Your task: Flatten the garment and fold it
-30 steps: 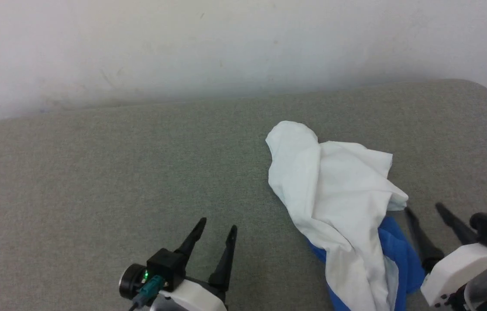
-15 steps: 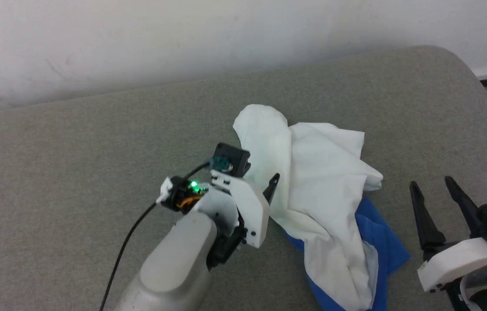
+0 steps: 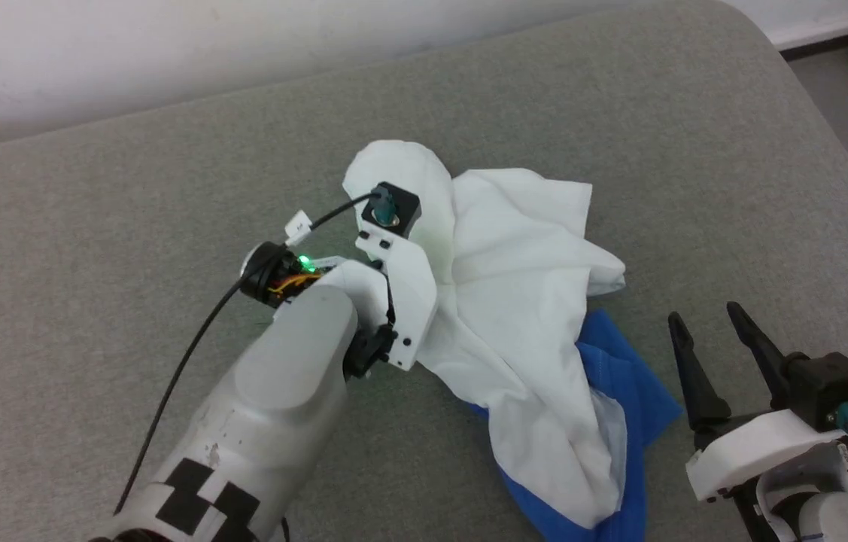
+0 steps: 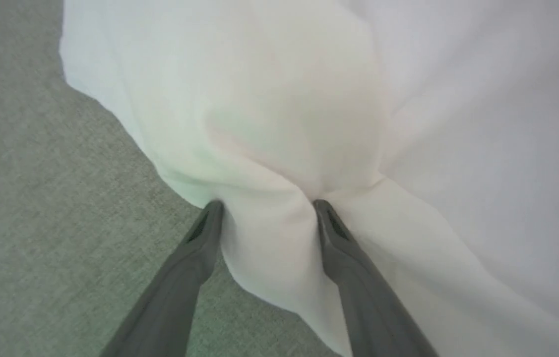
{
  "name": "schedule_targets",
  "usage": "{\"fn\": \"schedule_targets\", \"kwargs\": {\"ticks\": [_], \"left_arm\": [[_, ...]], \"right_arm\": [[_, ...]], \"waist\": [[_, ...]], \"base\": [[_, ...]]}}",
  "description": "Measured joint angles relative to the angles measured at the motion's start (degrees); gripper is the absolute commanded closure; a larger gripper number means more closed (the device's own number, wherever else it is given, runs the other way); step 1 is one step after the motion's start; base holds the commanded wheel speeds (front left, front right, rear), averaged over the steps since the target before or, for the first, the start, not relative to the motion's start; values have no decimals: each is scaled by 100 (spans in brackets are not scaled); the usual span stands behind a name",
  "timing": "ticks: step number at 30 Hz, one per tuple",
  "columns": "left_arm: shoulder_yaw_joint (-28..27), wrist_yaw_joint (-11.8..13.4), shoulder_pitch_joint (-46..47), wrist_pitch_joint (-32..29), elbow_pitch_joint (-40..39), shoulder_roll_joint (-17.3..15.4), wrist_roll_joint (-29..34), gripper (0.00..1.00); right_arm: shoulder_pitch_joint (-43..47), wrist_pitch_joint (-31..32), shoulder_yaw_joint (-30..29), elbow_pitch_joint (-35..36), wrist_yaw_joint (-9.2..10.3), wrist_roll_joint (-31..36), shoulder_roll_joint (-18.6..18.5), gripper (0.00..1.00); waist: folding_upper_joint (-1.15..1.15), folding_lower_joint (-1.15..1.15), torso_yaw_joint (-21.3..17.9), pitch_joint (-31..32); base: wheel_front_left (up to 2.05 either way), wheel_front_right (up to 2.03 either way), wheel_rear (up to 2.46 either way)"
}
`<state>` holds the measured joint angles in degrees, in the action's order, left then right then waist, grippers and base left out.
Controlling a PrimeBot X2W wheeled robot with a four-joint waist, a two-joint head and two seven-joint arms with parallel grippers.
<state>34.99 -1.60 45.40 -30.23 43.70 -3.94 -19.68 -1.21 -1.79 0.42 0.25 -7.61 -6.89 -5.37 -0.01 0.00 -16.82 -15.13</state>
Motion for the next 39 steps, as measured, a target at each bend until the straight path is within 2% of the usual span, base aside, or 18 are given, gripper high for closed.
{"fn": "schedule_targets", "kwargs": {"ticks": [1,2,6,11,15,22,23,24,25,27,30,35,39], "left_arm": [[-14,-45,27,21,26,5,-33,83],[-31,-91,38,71,41,11,-87,100],[-210,-64,-108,725,-24,9,-230,100],[-742,190,-326,1658,-546,-258,-494,100],[-1161,379,-537,2008,-1123,-658,-653,100],[-1863,844,-1557,2175,-1753,-1506,-923,100],[-1911,872,-1727,2179,-1784,-1569,-961,94],[-1946,881,-1880,2227,-1808,-1607,-972,52],[-1963,920,-2011,2297,-1840,-1621,-973,0],[-1974,937,-2182,2510,-1929,-1611,-971,0],[-1982,911,-2309,3139,-2221,-1547,-947,0],[-1835,673,-2503,4211,-2713,-1514,-628,0],[-1724,703,-2914,4465,-3198,-1439,-237,0]], "right_arm": [[0,-26,-10,-35,0,14,4,0],[-1,-33,-22,-67,0,33,4,0],[-7,-46,-87,-119,0,56,13,0],[5,-25,-159,-136,0,99,-16,0],[45,34,-177,-131,0,130,-16,0],[153,170,-87,-135,0,141,3,0],[160,177,-81,-147,0,141,5,0],[163,178,-69,-163,0,143,8,0],[165,183,-59,-183,0,145,8,0],[169,185,-36,-236,0,146,5,0],[177,182,-10,-281,0,146,-2,0],[194,185,-4,-255,0,146,-146,0],[196,356,111,-198,0,144,-409,0]], "waist": [[0,0,-17,-30],[0,1,-23,-50],[0,1,31,-24],[0,1,212,125],[0,0,460,317],[1,-1,946,617],[0,0,1006,647],[1,-1,1064,673],[1,-1,1120,697],[1,-1,1218,736],[1,-1,1338,795],[1,-1,1526,922],[0,-1,1731,1019]], "base": [[0,0,0],[0,0,0],[0,0,0],[0,0,0],[0,0,0],[0,0,0],[0,0,0],[0,0,0],[0,0,0],[0,0,0],[0,0,0],[0,0,0],[0,0,0]]}}
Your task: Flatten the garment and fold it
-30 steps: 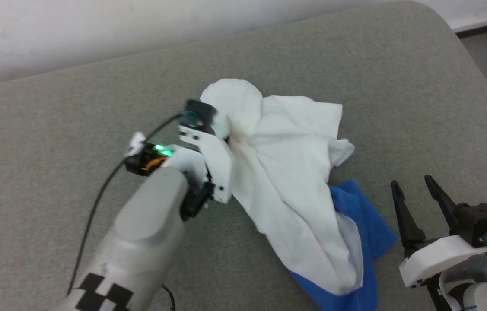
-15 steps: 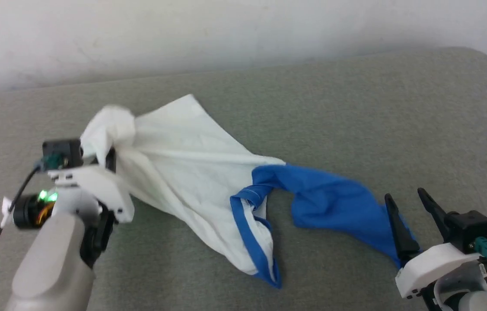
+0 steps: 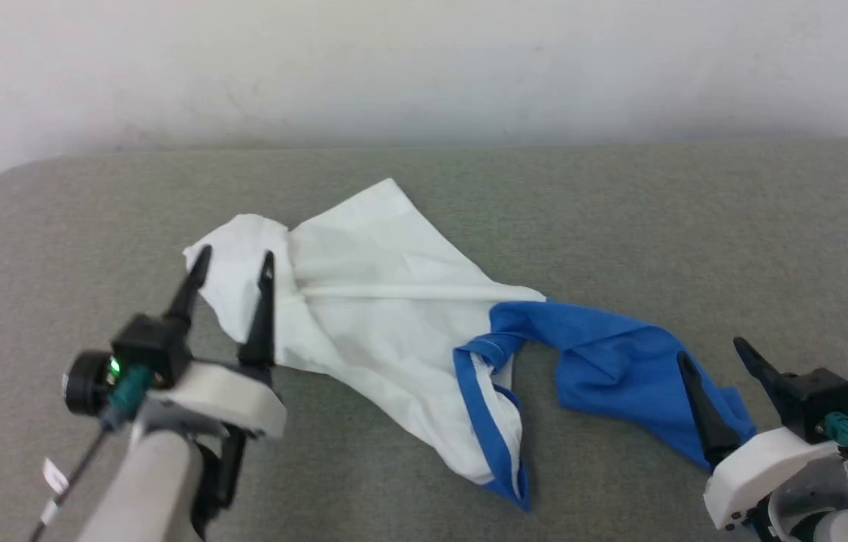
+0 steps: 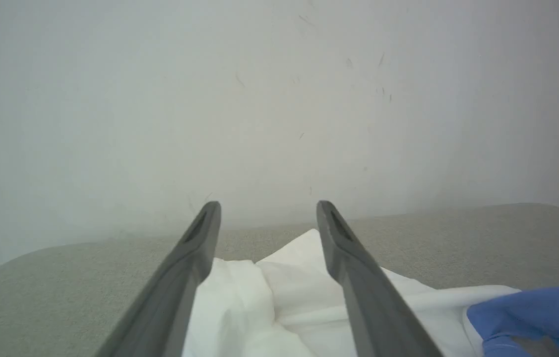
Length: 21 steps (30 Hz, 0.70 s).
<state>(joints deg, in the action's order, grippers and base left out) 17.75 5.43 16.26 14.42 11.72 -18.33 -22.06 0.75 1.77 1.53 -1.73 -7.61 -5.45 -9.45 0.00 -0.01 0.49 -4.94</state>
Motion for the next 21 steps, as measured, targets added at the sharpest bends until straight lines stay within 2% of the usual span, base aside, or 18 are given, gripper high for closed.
{"fn": "schedule_targets", "kwargs": {"ticks": [4,8,14,19,20,21], "left_arm": [[54,125,-565,26,-653,235,385,0],[18,138,-1092,31,-899,519,558,0],[-65,-38,-1476,31,-857,731,704,0],[-198,-179,-1476,31,-792,831,822,0],[-235,-191,-1476,31,-780,858,839,0],[-271,-194,-1475,31,-766,890,859,0]], "right_arm": [[-15,501,172,-99,-1,-85,-337,0],[-29,1464,343,-571,0,-367,-734,0],[-81,2491,409,-1161,1,-694,-1000,0],[-167,2804,597,-1273,10,-942,-1220,0],[-167,2811,643,-1272,18,-980,-1260,64],[-169,2794,710,-1254,25,-1000,-1314,100]], "waist": [[0,0,251,68],[0,0,537,111],[0,0,943,134],[0,0,1169,95],[0,0,1191,82],[0,0,1200,67]], "base": [[0,0,0],[0,0,0],[0,0,0],[0,0,0],[0,0,0],[0,0,0]]}}
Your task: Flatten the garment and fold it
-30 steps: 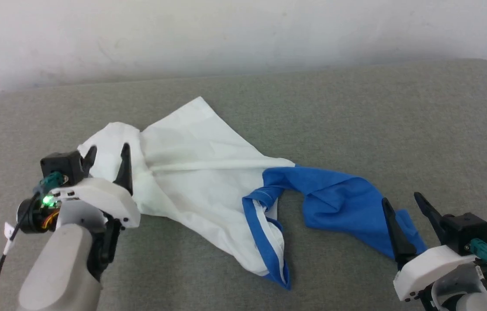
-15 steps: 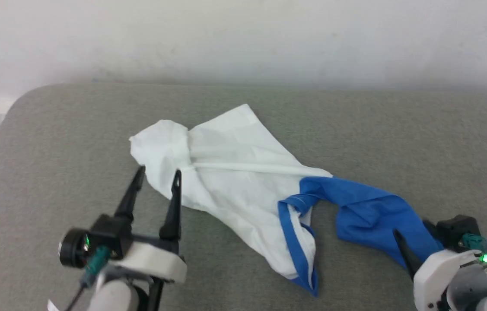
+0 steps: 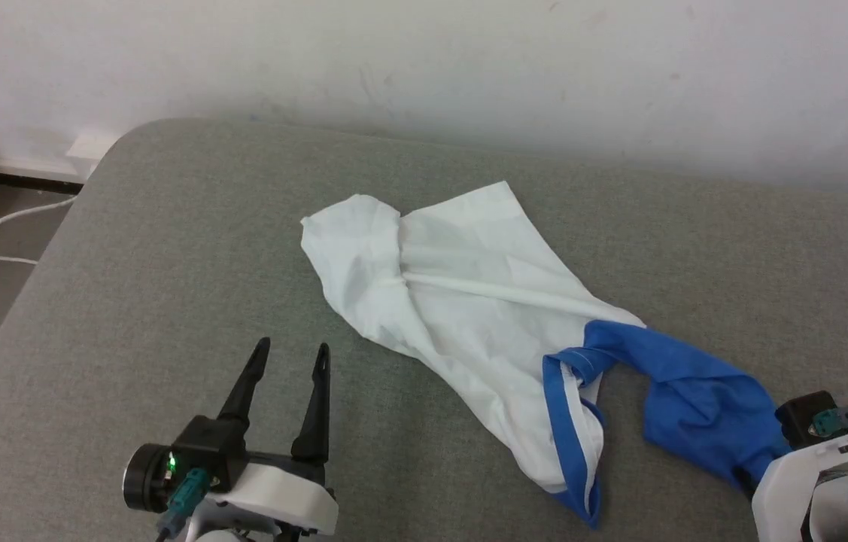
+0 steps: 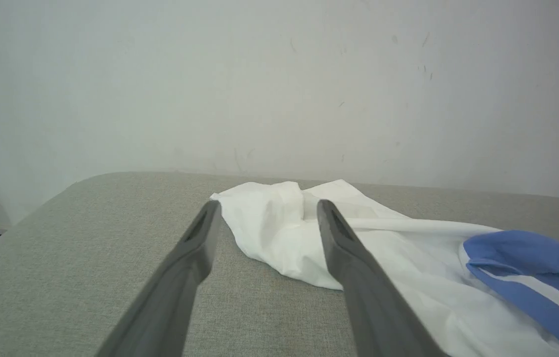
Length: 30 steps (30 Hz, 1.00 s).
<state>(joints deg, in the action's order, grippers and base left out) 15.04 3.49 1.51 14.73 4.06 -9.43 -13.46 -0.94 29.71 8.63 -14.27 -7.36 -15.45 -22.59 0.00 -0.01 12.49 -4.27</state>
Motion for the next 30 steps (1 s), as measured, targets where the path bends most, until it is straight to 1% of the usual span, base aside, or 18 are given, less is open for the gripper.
{"fn": "schedule_targets", "kwargs": {"ticks": [3,4,6,9,11,15,19,20,21,24,26,27,30], "left_arm": [[-55,-81,2,0,69,92,41,0],[-60,-104,2,0,99,121,55,0],[-75,-152,2,0,145,172,78,0],[-90,-235,2,0,211,236,113,0],[-103,-278,2,0,236,267,151,0],[-149,-346,2,0,254,330,215,0],[-170,-404,3,0,300,382,291,0],[-170,-404,3,0,300,382,291,0],[-182,-447,5,0,319,394,301,0],[-197,-497,8,0,360,414,339,0],[-208,-535,10,0,407,426,350,0],[-215,-545,11,0,434,431,357,0],[-244,-555,12,0,510,437,392,0]], "right_arm": [[-38,-215,135,53,-4,-7,-153,100],[-52,-310,116,62,-34,22,-213,100],[-97,-517,-49,51,-32,209,-394,100],[-211,-837,-582,49,-27,499,-791,100],[-300,-1011,-989,43,-27,671,-976,100],[-335,-1185,-1775,-114,-27,975,-1126,100],[-306,-1282,-2503,-533,-27,1282,-1110,100],[-306,-1282,-2503,-533,-27,1282,-1110,100],[-286,-1316,-2800,-751,-26,1456,-1006,100],[-204,-1377,-2806,-1066,-26,1602,-749,100],[-165,-1482,-2563,-1223,-26,1553,-521,100],[-163,-1555,-2463,-1252,-27,1493,-405,0],[-233,-1902,-2102,-1209,-26,1279,-207,0]], "waist": [[0,2,-36,-11],[0,2,-60,-4],[0,2,-118,22],[0,2,-202,70],[0,2,-250,94],[0,1,-323,105],[0,2,-365,52],[0,2,-365,52],[0,1,-384,23],[0,2,-416,-7],[0,2,-447,-11],[0,2,-466,-5],[0,1,-541,26]], "base": [[0,0,0],[0,0,0],[0,0,0],[0,0,0],[0,0,0],[0,0,0],[0,0,0],[0,0,0],[0,0,0],[0,0,0],[0,0,0],[0,0,0],[0,0,0]]}}
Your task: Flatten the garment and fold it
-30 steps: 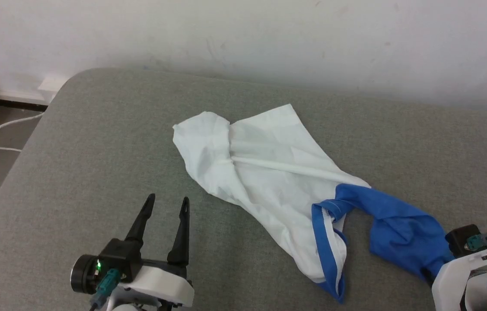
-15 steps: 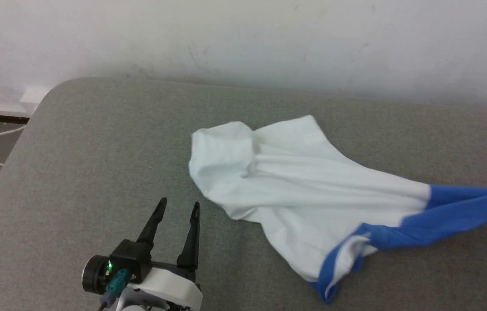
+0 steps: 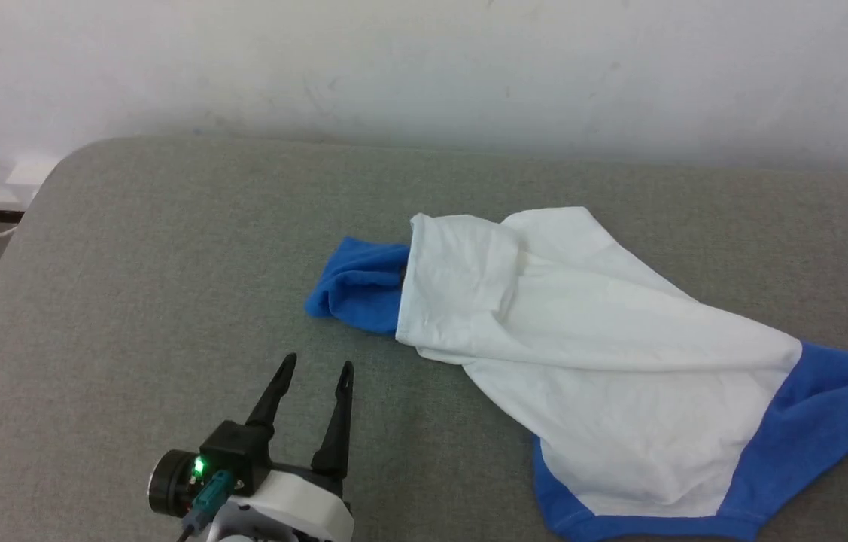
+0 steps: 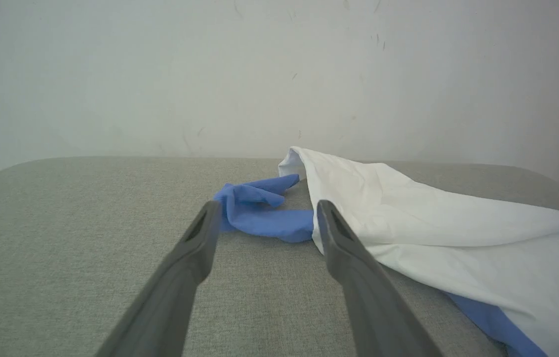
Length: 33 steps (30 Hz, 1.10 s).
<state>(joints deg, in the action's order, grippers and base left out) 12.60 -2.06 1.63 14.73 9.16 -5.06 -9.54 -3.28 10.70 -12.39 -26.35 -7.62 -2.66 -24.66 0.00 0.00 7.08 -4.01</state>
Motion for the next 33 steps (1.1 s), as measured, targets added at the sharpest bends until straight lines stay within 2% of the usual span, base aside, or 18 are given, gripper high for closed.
{"fn": "schedule_targets", "kwargs": {"ticks": [4,10,18,25,29,33], "left_arm": [[-30,-46,1,0,154,8,-1,0],[-29,-92,38,-77,555,-15,-8,0],[-155,-24,723,-842,978,-243,-4,0],[-322,1,1896,-2164,1597,-749,3,0],[-243,-263,2535,-3105,2005,-1044,-30,0],[42,-476,2859,-4213,2358,-1222,-426,0]], "right_arm": [[-207,-597,530,479,1,-324,172,0],[-268,-1301,1114,1746,1,-734,511,0],[108,-1681,1282,2775,1,-759,1016,0],[219,-1764,1404,2973,1,-668,1263,0],[206,-1807,1460,2972,1,-600,1355,0],[109,-1884,1547,2848,1,-584,1440,0]], "waist": [[0,0,-135,65],[0,0,-411,155],[0,0,-747,40],[0,0,-977,-384],[0,1,-1107,-646],[0,1,-1246,-866]], "base": [[0,0,0],[0,0,0],[0,0,0],[0,0,0],[0,0,0],[0,0,0]]}}
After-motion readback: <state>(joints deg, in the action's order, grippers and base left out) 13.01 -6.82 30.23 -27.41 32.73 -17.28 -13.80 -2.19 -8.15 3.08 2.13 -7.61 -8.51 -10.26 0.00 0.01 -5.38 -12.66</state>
